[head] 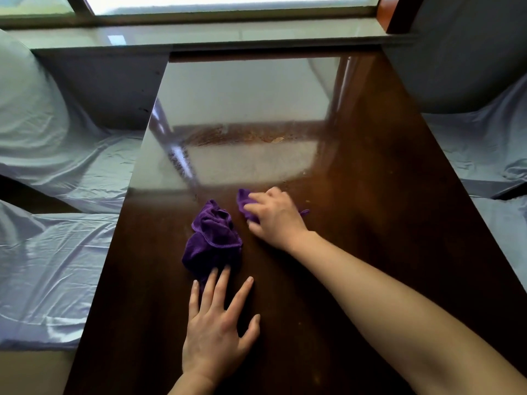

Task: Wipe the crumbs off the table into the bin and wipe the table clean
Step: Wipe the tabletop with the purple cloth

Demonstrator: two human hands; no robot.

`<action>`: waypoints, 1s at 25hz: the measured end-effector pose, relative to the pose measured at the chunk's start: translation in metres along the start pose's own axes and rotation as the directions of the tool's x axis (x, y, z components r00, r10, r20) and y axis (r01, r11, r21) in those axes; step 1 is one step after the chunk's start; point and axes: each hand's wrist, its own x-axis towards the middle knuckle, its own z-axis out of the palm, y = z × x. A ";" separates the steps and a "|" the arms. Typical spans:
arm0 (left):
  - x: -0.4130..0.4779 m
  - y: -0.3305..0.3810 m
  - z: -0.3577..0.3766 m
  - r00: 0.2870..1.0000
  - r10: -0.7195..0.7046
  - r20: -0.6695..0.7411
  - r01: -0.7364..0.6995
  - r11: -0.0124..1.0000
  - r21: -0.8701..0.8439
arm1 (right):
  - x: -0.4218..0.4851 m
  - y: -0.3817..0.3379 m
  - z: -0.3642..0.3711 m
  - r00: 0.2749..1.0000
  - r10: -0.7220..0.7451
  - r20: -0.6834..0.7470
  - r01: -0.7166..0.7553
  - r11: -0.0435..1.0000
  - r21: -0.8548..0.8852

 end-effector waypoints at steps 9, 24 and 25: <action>0.000 -0.002 0.004 1.000 0.009 -0.009 -0.009 1.000 -0.020 | 0.021 0.107 -0.024 0.648 0.734 -0.206 -0.747 0.664 0.017; 0.000 -0.002 0.002 1.000 0.017 -0.006 -0.018 0.999 -0.039 | 0.008 0.087 -0.039 0.863 0.505 -0.030 -0.456 0.802 0.385; 0.001 -0.002 0.001 1.000 0.017 -0.008 -0.017 0.999 -0.040 | 0.003 0.079 -0.033 0.893 0.448 -0.040 -0.415 0.855 0.312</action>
